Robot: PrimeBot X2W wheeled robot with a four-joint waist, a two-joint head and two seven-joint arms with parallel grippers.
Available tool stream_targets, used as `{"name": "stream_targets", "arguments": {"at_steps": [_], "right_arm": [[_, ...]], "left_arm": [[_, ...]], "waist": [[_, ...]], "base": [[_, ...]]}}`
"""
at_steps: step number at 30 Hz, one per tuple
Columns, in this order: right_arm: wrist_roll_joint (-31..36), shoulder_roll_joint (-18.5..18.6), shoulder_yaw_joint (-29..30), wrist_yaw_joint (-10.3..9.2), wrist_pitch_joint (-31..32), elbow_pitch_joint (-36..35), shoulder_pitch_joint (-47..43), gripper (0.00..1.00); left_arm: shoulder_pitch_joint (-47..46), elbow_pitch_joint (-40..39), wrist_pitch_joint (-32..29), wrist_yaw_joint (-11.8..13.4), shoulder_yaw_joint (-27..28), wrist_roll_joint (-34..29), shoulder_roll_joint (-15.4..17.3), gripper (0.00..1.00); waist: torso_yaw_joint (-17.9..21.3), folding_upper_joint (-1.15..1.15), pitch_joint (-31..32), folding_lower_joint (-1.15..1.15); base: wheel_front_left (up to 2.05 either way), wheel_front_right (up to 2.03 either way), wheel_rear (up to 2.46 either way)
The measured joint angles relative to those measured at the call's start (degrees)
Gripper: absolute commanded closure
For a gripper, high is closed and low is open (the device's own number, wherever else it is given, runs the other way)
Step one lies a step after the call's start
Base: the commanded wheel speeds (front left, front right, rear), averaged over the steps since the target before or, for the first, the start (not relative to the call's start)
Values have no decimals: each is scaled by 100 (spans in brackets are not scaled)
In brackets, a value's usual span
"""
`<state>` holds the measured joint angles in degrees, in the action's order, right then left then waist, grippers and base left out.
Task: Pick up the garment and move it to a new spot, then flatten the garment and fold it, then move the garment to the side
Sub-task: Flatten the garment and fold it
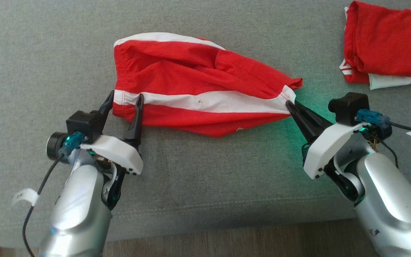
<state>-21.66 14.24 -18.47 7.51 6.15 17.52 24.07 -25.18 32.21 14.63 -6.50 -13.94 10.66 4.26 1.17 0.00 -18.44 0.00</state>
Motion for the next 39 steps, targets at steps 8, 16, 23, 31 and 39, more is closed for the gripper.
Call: {"name": "stream_targets", "arguments": {"at_steps": [8,16,23,31,39], "right_arm": [[0,-13,21,0,0,32,3,100],[0,-13,33,0,0,102,4,100],[15,-11,64,0,0,126,4,100],[59,-11,80,0,3,142,4,100],[58,-12,75,0,19,137,7,100]], "left_arm": [[-93,105,0,29,-3,10,19,0],[-92,54,1,53,-8,55,24,0],[-91,24,1,53,-32,110,23,4],[-88,29,1,52,-92,143,24,0],[-88,68,-119,44,-213,209,27,54]], "waist": [[-13,0,3,0],[-52,0,78,0],[-104,0,131,0],[-145,0,161,0],[-143,0,146,0]], "base": [[0,0,0],[0,0,0],[0,0,0],[0,0,0],[0,0,0]]}}
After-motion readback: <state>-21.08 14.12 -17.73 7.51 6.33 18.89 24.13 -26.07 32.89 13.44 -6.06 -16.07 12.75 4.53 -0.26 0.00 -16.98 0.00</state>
